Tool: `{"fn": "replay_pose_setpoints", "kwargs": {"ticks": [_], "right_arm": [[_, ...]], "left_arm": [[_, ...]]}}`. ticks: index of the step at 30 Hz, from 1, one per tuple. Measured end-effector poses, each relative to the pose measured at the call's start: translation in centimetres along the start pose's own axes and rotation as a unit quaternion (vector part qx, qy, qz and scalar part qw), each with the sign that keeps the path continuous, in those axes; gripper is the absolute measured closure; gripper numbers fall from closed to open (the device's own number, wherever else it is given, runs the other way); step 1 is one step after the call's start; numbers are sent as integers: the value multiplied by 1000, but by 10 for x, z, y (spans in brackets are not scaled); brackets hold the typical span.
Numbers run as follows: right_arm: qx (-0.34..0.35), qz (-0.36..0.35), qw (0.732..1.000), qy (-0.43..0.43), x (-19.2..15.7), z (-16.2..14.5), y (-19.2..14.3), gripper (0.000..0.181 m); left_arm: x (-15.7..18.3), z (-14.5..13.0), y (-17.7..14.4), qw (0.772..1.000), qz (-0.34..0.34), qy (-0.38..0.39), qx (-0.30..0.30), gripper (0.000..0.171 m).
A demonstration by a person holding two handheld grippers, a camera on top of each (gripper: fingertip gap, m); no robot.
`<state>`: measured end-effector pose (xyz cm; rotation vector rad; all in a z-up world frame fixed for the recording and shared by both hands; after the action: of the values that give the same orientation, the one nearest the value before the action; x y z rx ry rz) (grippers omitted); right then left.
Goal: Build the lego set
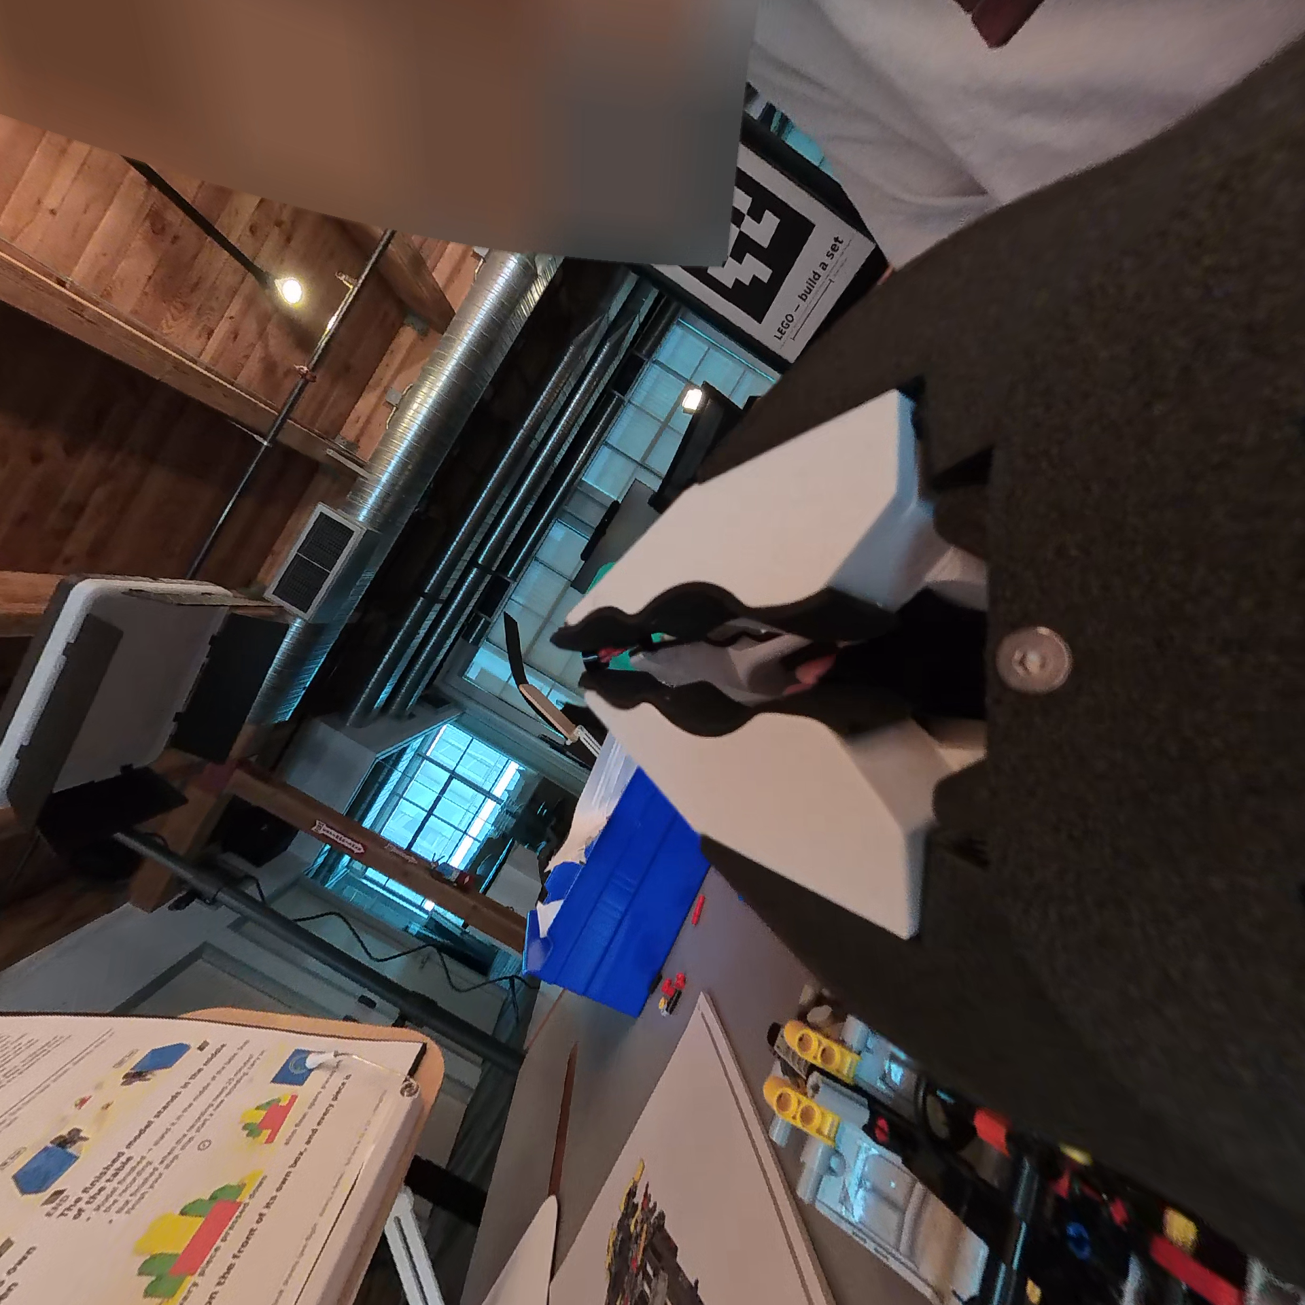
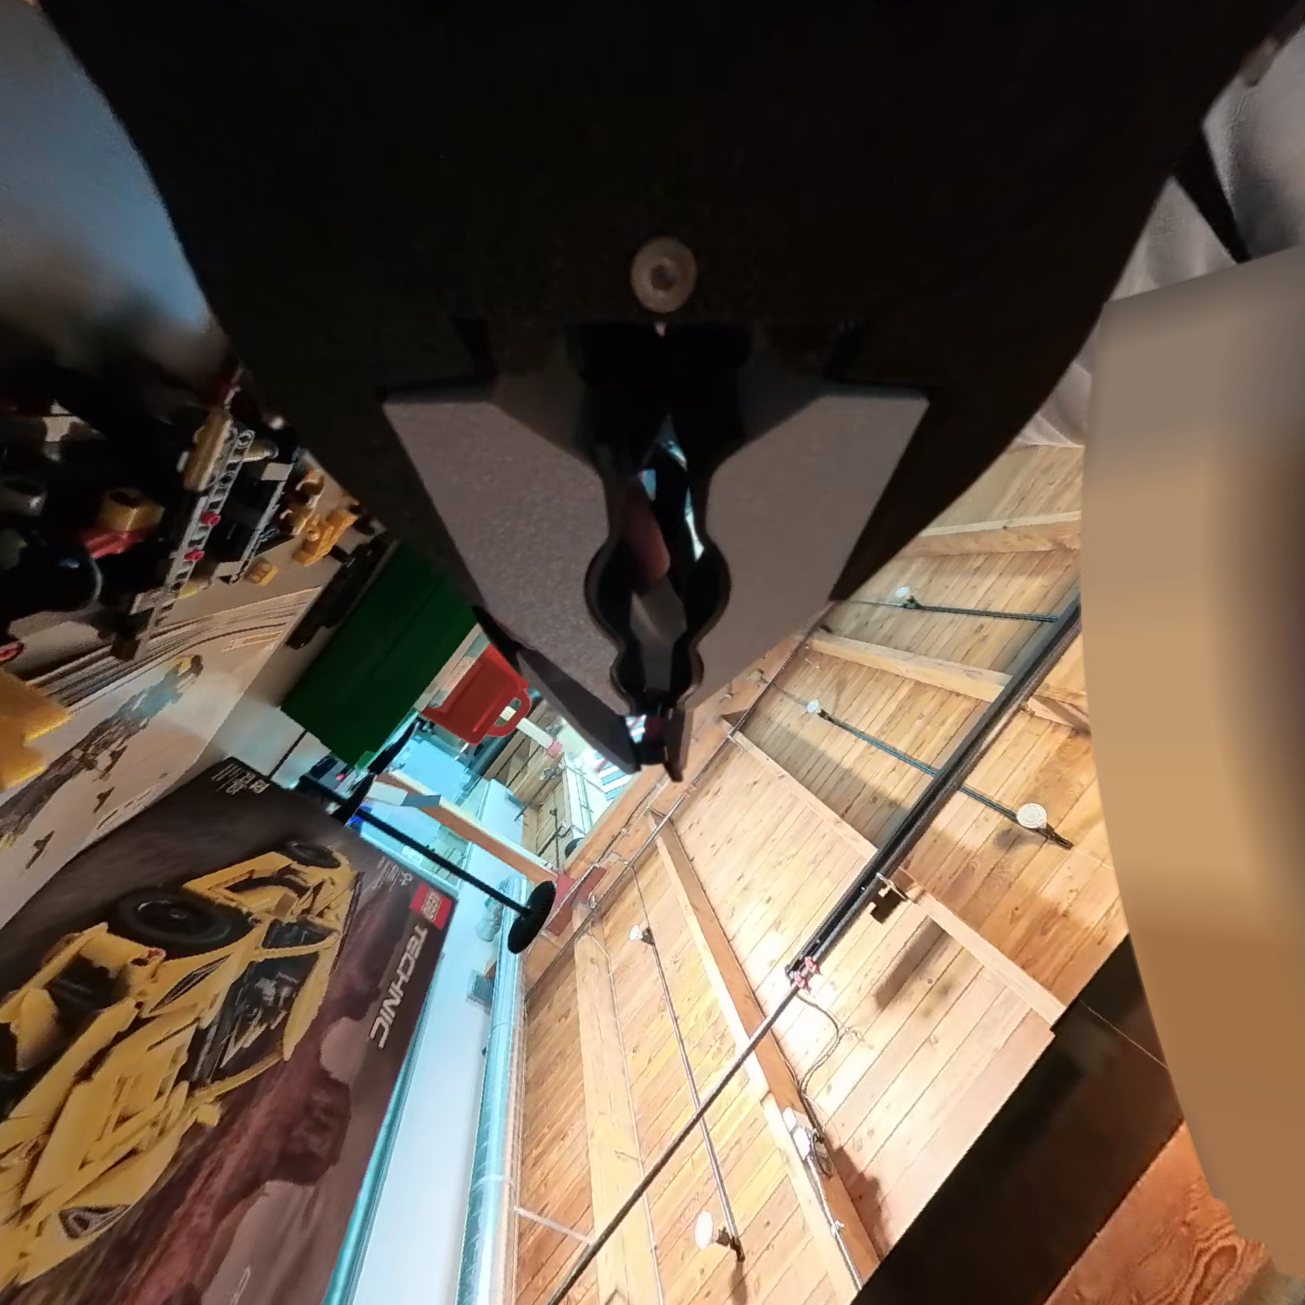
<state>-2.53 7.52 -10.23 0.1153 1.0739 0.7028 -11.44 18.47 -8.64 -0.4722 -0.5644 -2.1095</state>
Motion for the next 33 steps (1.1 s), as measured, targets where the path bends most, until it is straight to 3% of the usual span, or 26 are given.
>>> {"fn": "replay_pose_setpoints", "kwargs": {"ticks": [8,26,33], "right_arm": [[-52,-107,983,-141,-9,8,-4,176],[-75,-101,982,-143,-6,8,-2,177],[-75,-107,980,-149,-7,11,-5,176]], "left_arm": [[-9,0,-1,994,-66,-88,-2,168],[-7,8,-6,994,-81,-70,-2,168],[-8,15,-13,997,-59,-50,-1,169]]}}
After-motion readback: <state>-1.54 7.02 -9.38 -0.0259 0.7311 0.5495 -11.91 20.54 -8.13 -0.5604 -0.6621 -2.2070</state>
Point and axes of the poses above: each gripper's, where its closed fingertips meet, y out along the fingers, z out of its top, x = y × z across the jaws, the point moved 10 cm from there along -y, back along the fingers, and after that the axes turned 15 degrees about -x, right-handed, at the moved point
